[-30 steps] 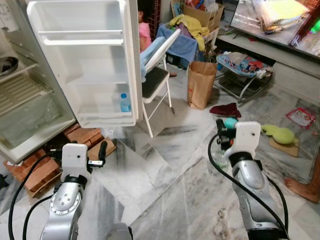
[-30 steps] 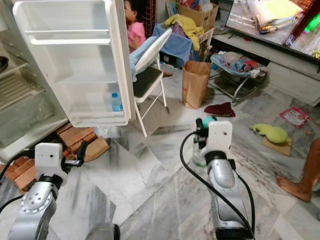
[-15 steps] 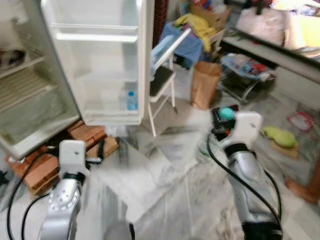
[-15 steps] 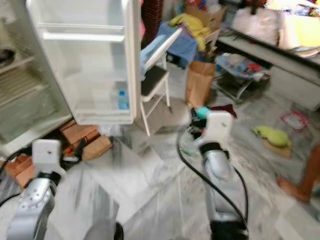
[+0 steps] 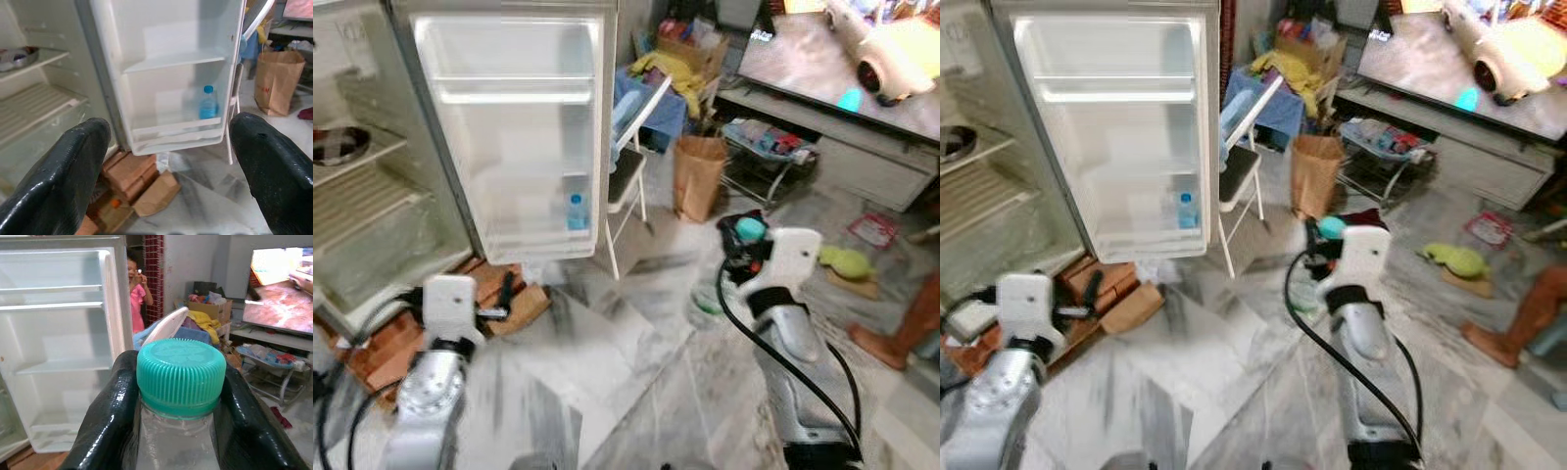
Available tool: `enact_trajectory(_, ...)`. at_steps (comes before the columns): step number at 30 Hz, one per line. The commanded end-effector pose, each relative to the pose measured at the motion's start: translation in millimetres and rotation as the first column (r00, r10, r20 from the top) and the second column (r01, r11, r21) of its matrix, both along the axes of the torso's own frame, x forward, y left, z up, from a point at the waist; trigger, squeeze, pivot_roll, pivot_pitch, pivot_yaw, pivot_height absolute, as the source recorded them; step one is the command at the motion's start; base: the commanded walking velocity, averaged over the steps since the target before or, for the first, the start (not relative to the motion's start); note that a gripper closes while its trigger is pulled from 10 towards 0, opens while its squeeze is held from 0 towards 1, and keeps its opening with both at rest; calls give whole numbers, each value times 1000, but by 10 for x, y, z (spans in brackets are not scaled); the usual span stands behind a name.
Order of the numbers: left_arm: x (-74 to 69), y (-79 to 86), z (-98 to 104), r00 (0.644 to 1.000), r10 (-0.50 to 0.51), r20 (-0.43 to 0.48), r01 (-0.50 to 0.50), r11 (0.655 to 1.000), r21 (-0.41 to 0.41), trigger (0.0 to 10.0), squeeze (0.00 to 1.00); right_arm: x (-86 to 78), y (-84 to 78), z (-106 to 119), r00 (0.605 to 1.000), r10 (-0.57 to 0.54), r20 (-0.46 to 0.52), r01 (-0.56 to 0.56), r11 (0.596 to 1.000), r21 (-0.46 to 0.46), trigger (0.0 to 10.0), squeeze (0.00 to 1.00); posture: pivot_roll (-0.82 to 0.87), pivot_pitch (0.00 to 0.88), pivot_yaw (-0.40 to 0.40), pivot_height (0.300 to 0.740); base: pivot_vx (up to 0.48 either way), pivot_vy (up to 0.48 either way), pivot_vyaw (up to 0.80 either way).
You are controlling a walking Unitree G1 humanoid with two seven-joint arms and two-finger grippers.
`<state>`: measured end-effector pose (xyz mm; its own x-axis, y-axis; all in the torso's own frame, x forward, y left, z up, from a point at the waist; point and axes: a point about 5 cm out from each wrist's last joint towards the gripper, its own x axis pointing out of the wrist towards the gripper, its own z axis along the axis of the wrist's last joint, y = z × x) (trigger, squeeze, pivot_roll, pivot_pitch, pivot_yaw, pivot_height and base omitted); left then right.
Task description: Restocking fridge
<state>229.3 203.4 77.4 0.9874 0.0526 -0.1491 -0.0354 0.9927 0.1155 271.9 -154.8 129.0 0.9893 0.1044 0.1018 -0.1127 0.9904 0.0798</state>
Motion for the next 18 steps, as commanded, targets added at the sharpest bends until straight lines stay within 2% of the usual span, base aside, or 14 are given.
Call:
enact_trajectory(1, 26, -56, 38, 1000, -23, 20, 23, 1000, 6, 10000, 0, 8, -78, 68, 999, -32, 26, 32, 999, 2, 10000, 0, 34, 0, -76, 740, 0, 480, 0)
enact_trajectory(13, 57, -15, 62, 999, -23, 41, 22, 999, 24, 10000, 0, 15, -87, 60, 999, -40, 25, 40, 999, -1, 10000, 0, 35, 0, -74, 740, 0, 470, 0)
enact_trajectory(18, 81, 5, 90, 998, -38, 59, 35, 999, 41, 10000, 0, 26, -81, 62, 999, -39, 28, 40, 999, -2, 10000, 0, 35, 0, -74, 740, 213, 298, 0)
